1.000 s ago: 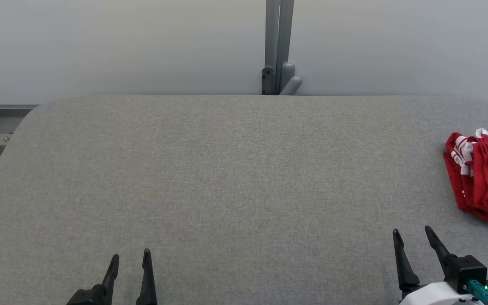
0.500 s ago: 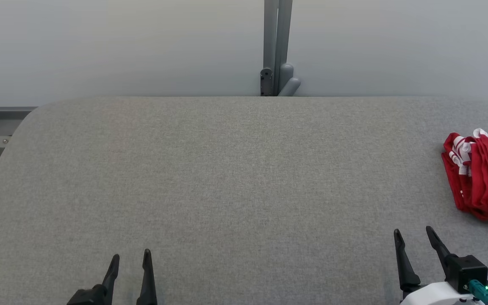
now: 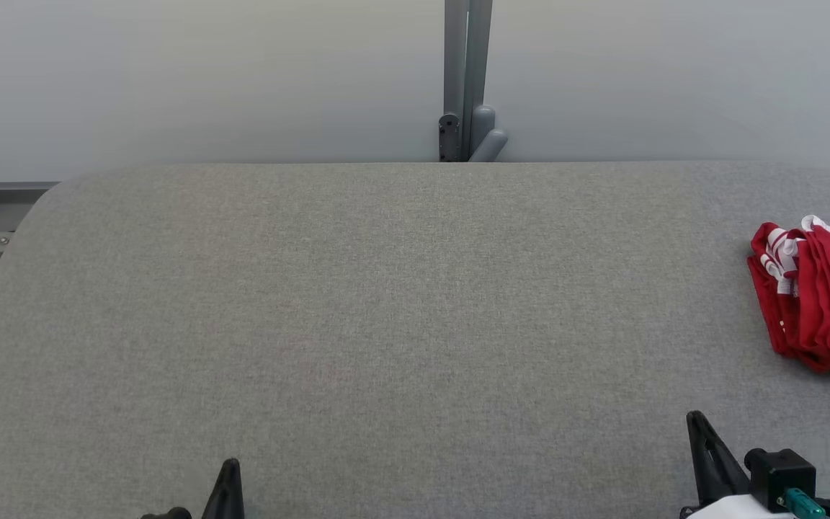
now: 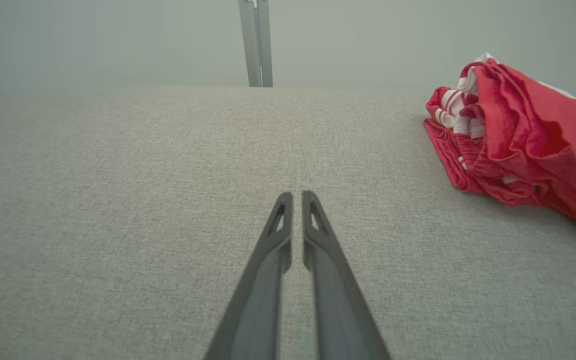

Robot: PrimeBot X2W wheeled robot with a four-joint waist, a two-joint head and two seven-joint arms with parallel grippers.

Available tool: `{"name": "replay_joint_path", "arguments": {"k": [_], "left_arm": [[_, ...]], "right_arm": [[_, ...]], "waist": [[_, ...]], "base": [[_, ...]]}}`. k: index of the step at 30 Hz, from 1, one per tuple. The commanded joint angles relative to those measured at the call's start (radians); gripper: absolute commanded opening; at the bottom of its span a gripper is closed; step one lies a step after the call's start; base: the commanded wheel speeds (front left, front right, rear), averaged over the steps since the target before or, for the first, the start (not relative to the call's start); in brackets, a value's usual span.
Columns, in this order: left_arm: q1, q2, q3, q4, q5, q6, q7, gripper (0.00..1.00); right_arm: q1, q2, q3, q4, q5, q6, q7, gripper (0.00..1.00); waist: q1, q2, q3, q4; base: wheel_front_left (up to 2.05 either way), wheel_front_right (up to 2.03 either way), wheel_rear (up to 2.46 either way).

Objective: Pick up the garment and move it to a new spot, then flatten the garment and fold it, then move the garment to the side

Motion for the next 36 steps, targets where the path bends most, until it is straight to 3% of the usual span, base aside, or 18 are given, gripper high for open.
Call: {"name": "replay_joint_path", "arguments": {"k": [1, 36], "left_arm": [[0.002, 0.0, 0.0, 0.011, -0.002, 0.0, 0.001, 0.0], [-0.112, 0.001, 0.096, -0.009, -0.518, -0.048, 0.152, 0.0]], "right_arm": [[0.0, 0.001, 0.0, 0.011, 0.002, 0.0, 0.002, 0.0], [-0.095, -0.005, -0.02, -0.003, 0.634, 0.0, 0.15, 0.0]], "waist": [[0.0, 0.0, 0.0, 0.0], [0.0, 0.0, 0.01, -0.021]], "base": [[0.0, 0.0, 0.0], [0.0, 0.0, 0.0]]}}
